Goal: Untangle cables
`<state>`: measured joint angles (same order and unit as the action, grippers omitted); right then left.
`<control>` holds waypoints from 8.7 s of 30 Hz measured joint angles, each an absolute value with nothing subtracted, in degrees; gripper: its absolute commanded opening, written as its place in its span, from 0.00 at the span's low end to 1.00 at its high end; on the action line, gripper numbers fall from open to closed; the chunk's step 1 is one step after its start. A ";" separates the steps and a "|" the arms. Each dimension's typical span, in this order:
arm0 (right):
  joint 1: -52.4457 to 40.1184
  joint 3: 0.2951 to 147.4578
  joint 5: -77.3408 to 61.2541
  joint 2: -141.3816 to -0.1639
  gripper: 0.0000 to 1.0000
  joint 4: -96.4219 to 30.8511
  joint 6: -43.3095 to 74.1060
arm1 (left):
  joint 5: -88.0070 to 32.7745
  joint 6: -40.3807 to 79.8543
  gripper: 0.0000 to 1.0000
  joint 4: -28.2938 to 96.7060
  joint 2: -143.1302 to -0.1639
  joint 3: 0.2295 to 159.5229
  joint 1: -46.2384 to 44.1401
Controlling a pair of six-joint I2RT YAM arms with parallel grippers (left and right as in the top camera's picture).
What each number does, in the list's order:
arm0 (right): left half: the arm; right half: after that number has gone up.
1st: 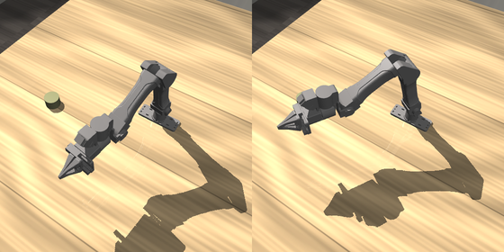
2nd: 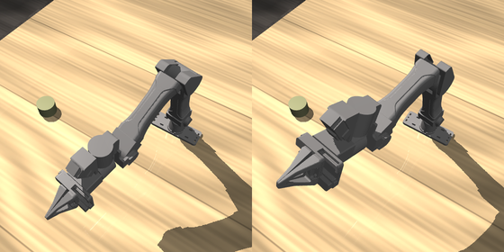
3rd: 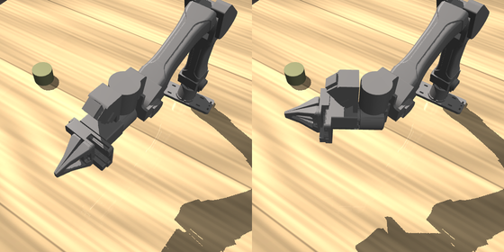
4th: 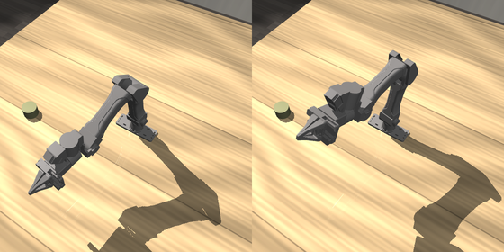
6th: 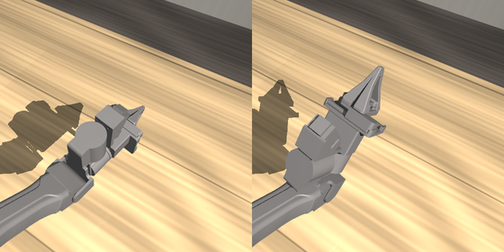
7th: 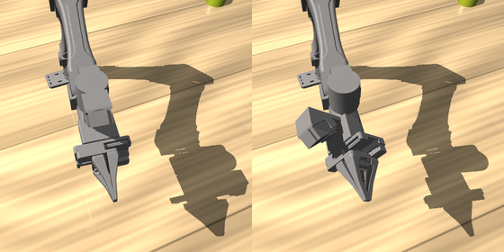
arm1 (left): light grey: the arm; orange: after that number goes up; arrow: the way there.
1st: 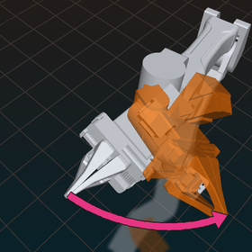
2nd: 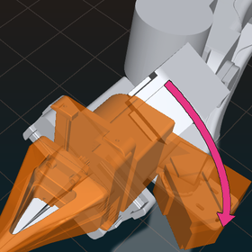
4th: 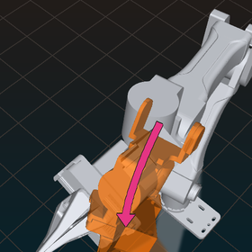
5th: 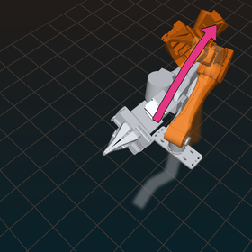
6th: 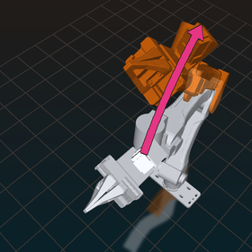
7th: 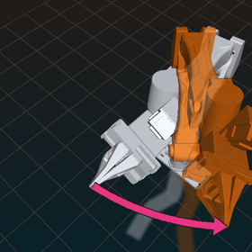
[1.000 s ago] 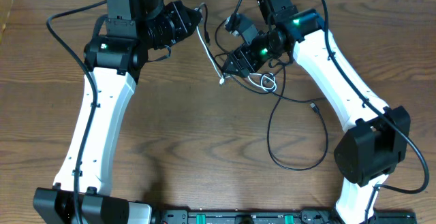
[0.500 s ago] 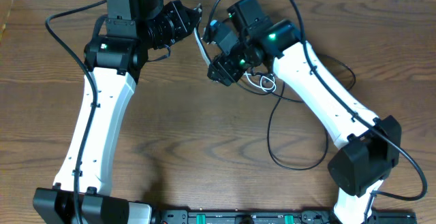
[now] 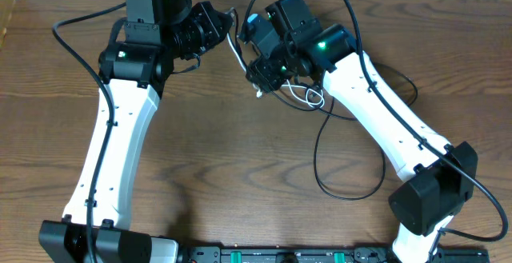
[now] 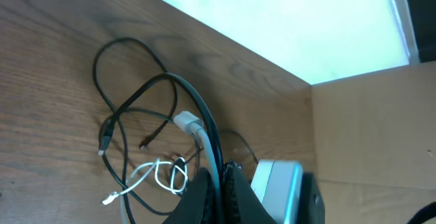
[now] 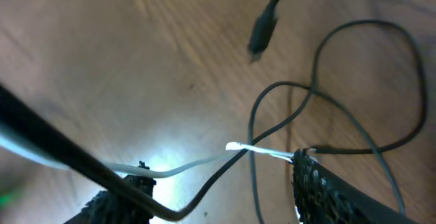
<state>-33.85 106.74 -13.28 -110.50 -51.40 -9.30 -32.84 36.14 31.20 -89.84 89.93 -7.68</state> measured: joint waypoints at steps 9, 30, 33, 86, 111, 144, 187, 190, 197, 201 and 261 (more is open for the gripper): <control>-33.85 106.00 -6.87 -110.50 0.43 -47.72 -6.46 | -34.24 36.27 0.08 33.19 -89.84 89.93 -7.60; -33.85 106.00 7.51 -110.50 0.13 -47.35 -5.96 | -34.33 35.97 0.08 34.20 -89.84 89.93 -7.60; -33.85 106.00 8.27 -110.50 0.14 -47.99 -6.50 | -34.33 35.79 0.08 34.57 -89.84 89.93 -7.60; -23.31 106.00 -13.17 -110.50 0.01 -50.33 3.38 | -26.63 23.79 0.77 42.85 -99.31 89.91 -17.37; -15.99 106.00 -23.90 -110.50 0.01 -50.37 8.40 | -19.94 23.53 0.59 36.36 -114.21 89.62 -24.58; -8.86 106.00 -24.01 -110.50 0.01 -55.05 8.62 | -7.75 19.79 0.08 35.07 -96.73 89.17 -16.95; 8.86 106.00 -23.59 -110.50 0.01 -65.30 7.11 | -23.79 14.96 0.54 26.26 -109.60 89.12 -22.72; 8.86 106.00 -23.59 -110.50 0.01 -65.58 6.74 | -24.99 15.29 0.60 21.56 -112.01 89.10 -24.64; 8.86 106.00 -23.59 -110.50 0.01 -65.78 6.48 | -30.50 16.03 0.63 14.22 -116.36 89.12 -26.57; 8.86 106.00 -23.59 -110.50 0.01 -66.06 6.28 | -31.77 16.45 0.63 9.78 -119.94 89.12 -27.20; 6.42 106.00 -24.71 -110.50 0.68 -69.67 -0.47 | -31.31 12.97 0.08 19.20 -89.89 88.88 -19.00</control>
<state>6.42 106.00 -24.71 -110.50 -69.67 -0.47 -31.31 12.97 19.20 -89.89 88.88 -19.00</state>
